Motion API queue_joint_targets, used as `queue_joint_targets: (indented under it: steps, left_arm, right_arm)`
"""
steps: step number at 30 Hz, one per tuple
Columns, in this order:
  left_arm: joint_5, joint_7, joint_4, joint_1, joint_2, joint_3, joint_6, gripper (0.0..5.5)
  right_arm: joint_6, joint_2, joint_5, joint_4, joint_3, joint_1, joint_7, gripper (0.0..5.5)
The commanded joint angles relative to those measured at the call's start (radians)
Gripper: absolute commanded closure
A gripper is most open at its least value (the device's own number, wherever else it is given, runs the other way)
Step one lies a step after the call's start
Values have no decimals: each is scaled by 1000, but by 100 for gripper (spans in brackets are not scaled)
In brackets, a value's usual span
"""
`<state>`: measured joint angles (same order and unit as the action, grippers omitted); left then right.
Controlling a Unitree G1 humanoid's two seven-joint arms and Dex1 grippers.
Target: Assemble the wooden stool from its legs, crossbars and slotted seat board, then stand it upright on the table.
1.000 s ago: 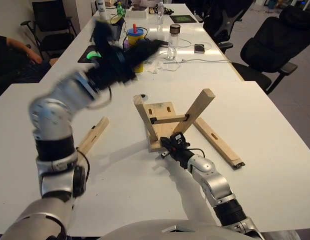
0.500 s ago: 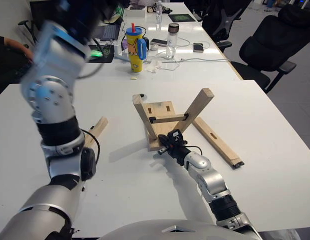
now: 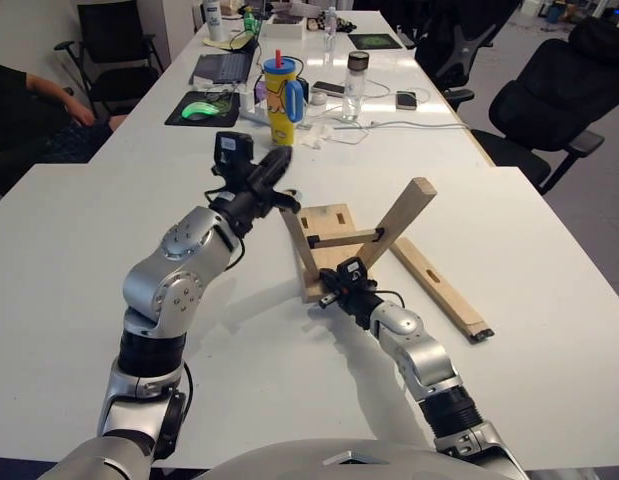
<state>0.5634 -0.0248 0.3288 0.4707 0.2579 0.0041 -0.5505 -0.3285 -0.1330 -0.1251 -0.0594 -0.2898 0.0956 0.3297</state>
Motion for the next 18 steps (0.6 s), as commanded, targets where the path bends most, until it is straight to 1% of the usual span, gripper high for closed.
queue_joint_targets:
  steps: [1, 3, 5, 7, 11, 18]
  left_arm:
    - [-135, -84, 86, -67, 4, 100, 109, 549]
    - [-174, -101, 130, -198, -3, 99, 81, 549]
    - [-161, -86, 162, -337, -11, 80, 15, 549]
    - [-138, -62, 169, -417, -14, 55, -50, 549]
    - [-142, -46, 207, -451, -26, 24, -126, 549]
    - [-165, -43, 199, -398, -78, -3, -136, 549]
  right_arm:
    - [-65, -18, 30, -103, -8, -86, -4, 550]
    - [-80, 1, 15, -58, 2, -79, -14, 550]
    - [-121, 25, 13, -17, -13, -57, -24, 550]
    - [-167, 66, 5, 11, 0, -25, -65, 550]
    - [-235, 171, -23, -2, 57, 69, -152, 550]
    - [-287, 346, -109, -95, 164, 232, -251, 550]
